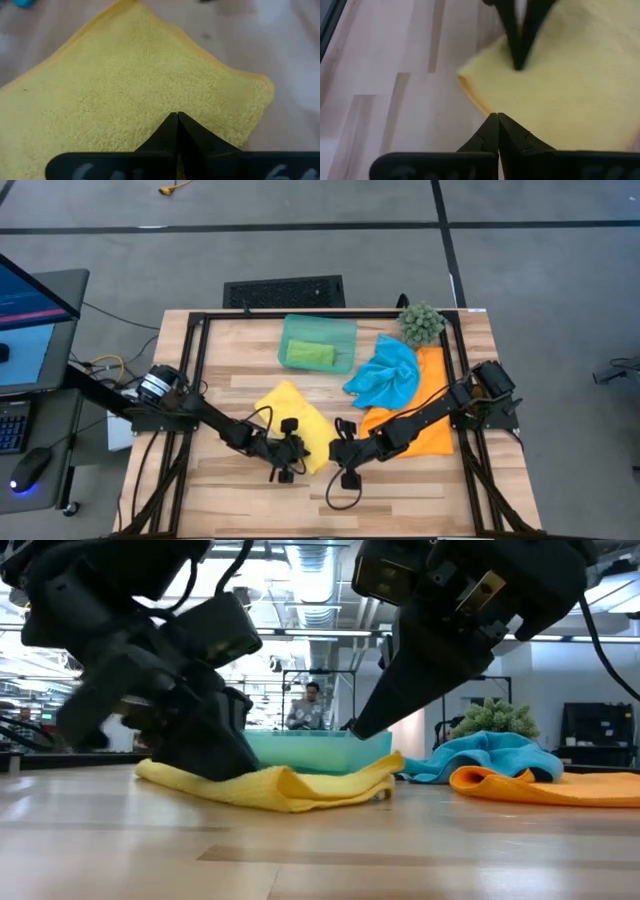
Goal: Roll microfiber towels into tight, uniform cylinder then place into a basket
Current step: Roll the yellow microfiber cloth
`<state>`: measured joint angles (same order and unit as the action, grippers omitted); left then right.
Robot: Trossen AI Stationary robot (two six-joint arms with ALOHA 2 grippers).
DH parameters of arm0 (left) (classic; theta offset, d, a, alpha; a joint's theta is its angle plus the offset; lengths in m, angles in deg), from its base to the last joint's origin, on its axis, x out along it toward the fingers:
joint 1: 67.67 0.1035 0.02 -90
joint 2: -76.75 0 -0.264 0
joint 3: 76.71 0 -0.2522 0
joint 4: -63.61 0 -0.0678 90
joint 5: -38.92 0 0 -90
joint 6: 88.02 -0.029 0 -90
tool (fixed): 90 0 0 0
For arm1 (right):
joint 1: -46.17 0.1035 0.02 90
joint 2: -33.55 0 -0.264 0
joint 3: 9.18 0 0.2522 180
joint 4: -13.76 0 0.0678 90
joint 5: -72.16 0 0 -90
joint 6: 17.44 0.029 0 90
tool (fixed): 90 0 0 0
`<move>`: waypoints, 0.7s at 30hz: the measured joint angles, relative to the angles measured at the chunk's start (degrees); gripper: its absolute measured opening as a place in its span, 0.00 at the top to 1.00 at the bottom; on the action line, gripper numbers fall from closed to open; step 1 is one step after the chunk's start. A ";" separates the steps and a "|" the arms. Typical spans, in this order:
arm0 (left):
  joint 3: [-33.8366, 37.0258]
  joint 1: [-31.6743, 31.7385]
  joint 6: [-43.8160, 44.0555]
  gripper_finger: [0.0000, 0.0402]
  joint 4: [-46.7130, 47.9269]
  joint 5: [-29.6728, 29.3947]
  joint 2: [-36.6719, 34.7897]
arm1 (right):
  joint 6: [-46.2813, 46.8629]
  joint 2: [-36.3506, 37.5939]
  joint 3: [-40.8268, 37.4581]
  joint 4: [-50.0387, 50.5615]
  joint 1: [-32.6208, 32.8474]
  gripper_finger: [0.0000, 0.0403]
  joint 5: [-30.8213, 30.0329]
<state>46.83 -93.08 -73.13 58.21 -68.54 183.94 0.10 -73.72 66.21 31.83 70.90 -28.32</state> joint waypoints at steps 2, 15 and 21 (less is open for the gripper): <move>-0.05 -0.15 -0.76 1.00 2.77 3.77 -1.16 | 0.00 0.00 0.00 0.00 -0.04 0.94 -0.02; -1.14 -4.38 -6.17 1.00 34.83 11.12 -13.08 | 0.00 0.00 0.00 -0.07 -0.13 0.94 -0.02; -6.99 -6.28 0.42 1.00 55.32 11.22 -14.18 | 0.00 0.00 -0.02 -0.24 -0.13 0.93 -0.02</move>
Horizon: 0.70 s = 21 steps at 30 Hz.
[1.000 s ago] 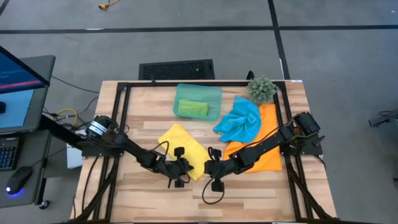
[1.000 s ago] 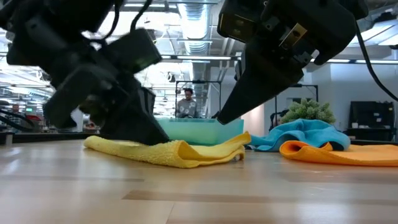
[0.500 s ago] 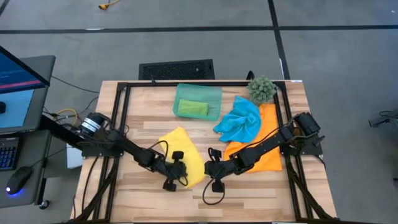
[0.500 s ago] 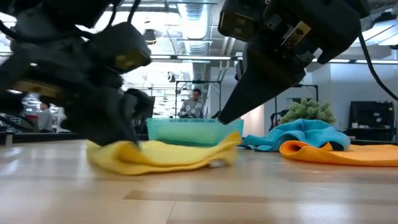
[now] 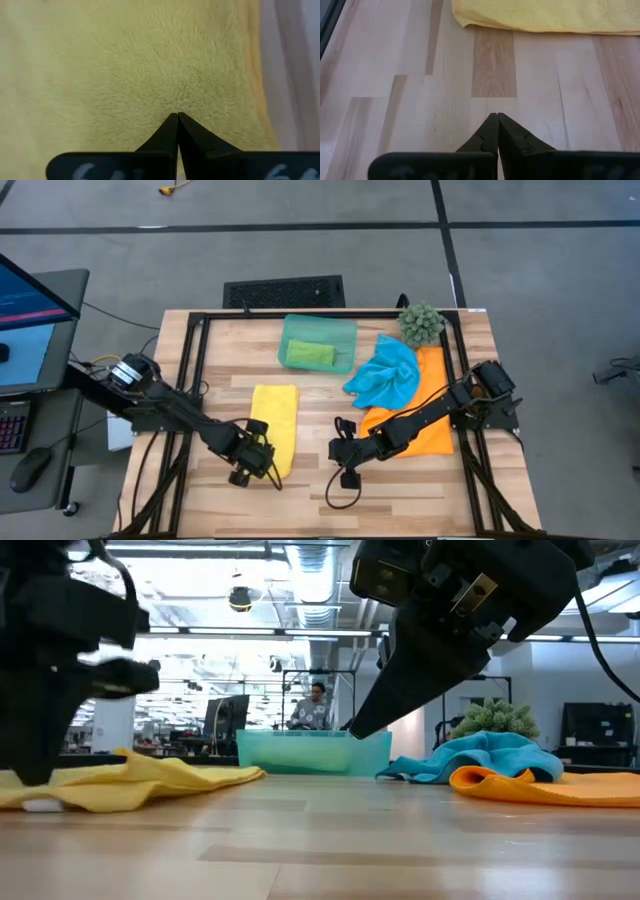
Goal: Roll microfiber towels into tight, uniform cylinder then place into a basket
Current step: Roll the yellow microfiber cloth
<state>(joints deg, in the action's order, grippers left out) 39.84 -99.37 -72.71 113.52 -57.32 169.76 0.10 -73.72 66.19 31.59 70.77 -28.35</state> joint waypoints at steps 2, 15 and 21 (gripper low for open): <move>-2.08 -0.62 0.13 1.00 1.25 -1.34 -0.02 | 0.00 0.00 0.00 -0.06 0.00 0.94 0.00; -14.13 -13.72 13.09 1.00 13.42 -17.05 -0.17 | -2.86 0.00 -0.02 -0.58 0.62 0.88 -0.04; -11.35 -23.27 26.26 1.00 13.42 -30.14 1.03 | -11.66 0.00 -0.04 -8.34 2.46 0.74 -0.04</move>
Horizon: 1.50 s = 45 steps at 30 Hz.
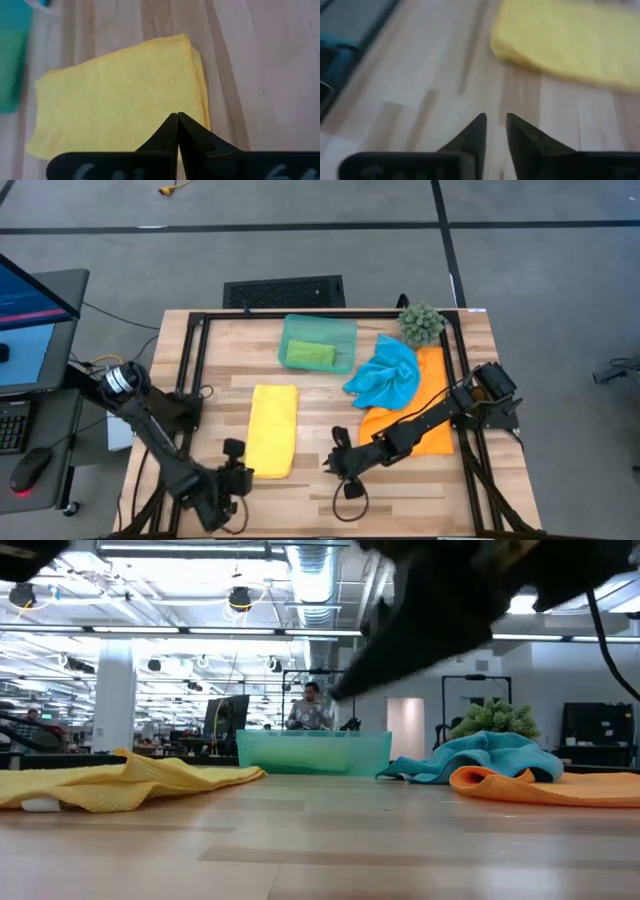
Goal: Roll microfiber towels into tight, uniform cylinder then place into a basket
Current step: Roll the yellow microfiber cloth
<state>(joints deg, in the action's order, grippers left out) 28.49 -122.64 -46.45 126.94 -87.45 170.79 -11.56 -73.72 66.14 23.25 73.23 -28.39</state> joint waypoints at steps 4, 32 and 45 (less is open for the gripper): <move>1.67 -2.41 4.12 1.00 -0.26 -3.95 -0.09 | -7.25 0.00 0.00 -8.11 0.30 0.61 0.03; 7.17 -2.81 13.15 0.42 -5.44 4.43 -0.15 | -21.96 -19.52 18.60 -14.58 -5.53 0.40 4.48; 17.29 -1.92 5.63 0.44 -22.41 2.97 -0.15 | -17.69 -20.65 21.35 -7.95 -7.73 0.40 12.40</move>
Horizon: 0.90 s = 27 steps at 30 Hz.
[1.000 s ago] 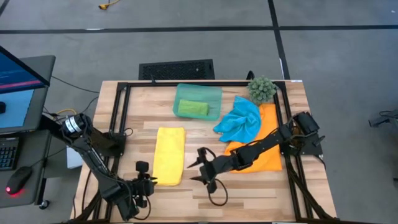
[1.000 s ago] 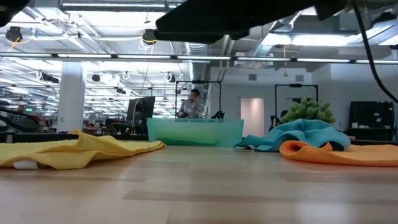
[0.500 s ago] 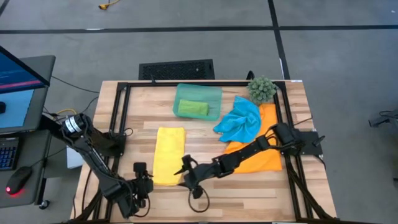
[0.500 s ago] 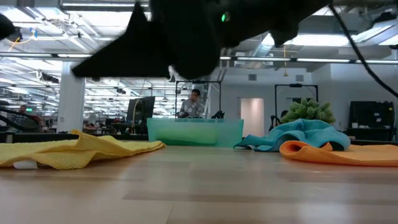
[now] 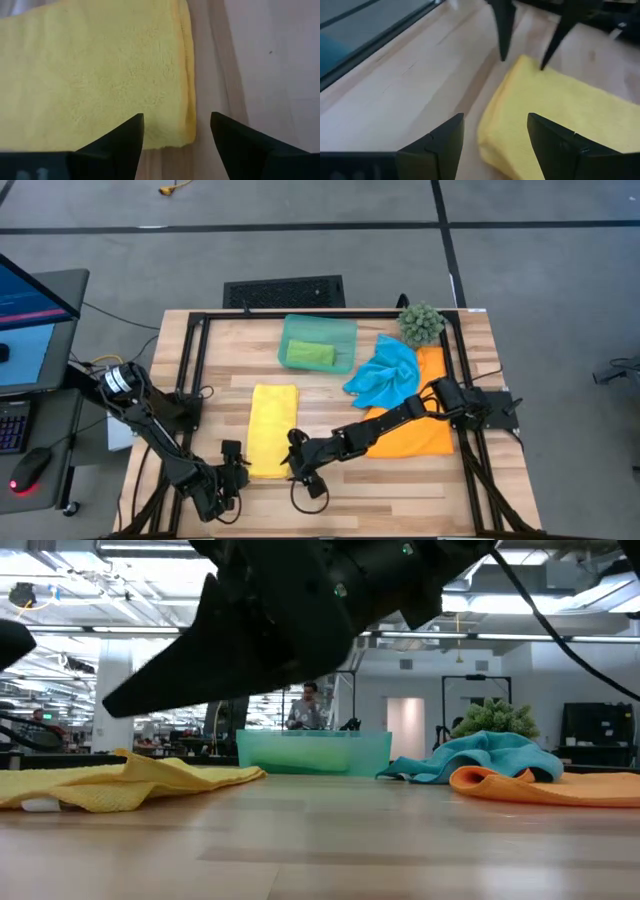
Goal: Roll microfiber towels into tight, uniform cylinder then place into a basket
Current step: Roll the yellow microfiber cloth
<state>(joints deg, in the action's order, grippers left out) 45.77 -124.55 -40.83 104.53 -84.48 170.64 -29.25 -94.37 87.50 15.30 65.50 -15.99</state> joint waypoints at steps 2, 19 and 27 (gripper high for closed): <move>1.11 0.66 -0.84 0.44 -1.92 0.83 0.00 | -0.17 -0.61 0.00 -0.15 -0.18 0.41 0.83; 4.60 4.81 -3.43 0.62 -8.56 7.66 -0.29 | 0.31 -5.88 0.22 -1.57 -2.19 0.41 7.06; 4.80 4.94 -3.54 0.81 -12.34 5.91 -0.05 | 3.76 -5.90 0.20 -1.04 -2.59 0.53 7.01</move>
<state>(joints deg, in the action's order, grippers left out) 50.57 -119.62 -44.36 92.20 -78.57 170.59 -25.49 -100.27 87.70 14.26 62.91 -8.98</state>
